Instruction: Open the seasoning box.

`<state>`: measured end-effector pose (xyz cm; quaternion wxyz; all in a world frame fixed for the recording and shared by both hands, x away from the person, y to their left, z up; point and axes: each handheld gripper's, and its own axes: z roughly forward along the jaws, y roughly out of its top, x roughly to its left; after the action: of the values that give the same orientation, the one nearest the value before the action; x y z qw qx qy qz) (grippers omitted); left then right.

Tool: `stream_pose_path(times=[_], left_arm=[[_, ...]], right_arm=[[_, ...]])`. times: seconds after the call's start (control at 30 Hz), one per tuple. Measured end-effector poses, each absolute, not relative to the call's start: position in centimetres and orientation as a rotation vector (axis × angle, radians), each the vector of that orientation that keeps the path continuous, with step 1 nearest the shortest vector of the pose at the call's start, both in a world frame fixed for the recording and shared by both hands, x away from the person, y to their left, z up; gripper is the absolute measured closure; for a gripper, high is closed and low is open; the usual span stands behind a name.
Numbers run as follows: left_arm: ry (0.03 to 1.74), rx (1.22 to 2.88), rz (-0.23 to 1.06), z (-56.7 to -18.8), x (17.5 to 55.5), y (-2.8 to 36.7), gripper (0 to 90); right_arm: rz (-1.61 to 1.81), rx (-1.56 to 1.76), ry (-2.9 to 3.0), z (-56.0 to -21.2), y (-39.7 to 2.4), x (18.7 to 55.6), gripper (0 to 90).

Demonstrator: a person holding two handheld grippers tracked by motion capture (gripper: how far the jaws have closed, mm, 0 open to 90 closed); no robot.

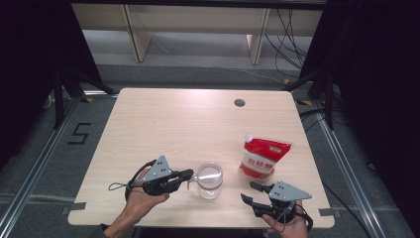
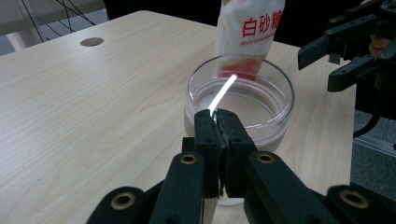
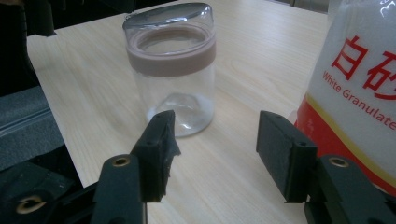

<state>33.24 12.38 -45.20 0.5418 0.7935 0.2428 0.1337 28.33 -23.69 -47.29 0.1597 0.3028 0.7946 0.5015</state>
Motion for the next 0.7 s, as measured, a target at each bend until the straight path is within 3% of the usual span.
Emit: stream_pose_path(times=[0.37,0.7], left_arm=[[0.582,1.871,0.304,-45.4,33.2,12.4,86.8],[0.564,1.877,0.315,-45.4,33.3,12.5,87.0]], right_arm=[[1.44,0.781,2.243,-47.1,-23.0,28.6,70.7],[1.447,0.757,2.253,-46.9,-22.2,28.9,79.1]])
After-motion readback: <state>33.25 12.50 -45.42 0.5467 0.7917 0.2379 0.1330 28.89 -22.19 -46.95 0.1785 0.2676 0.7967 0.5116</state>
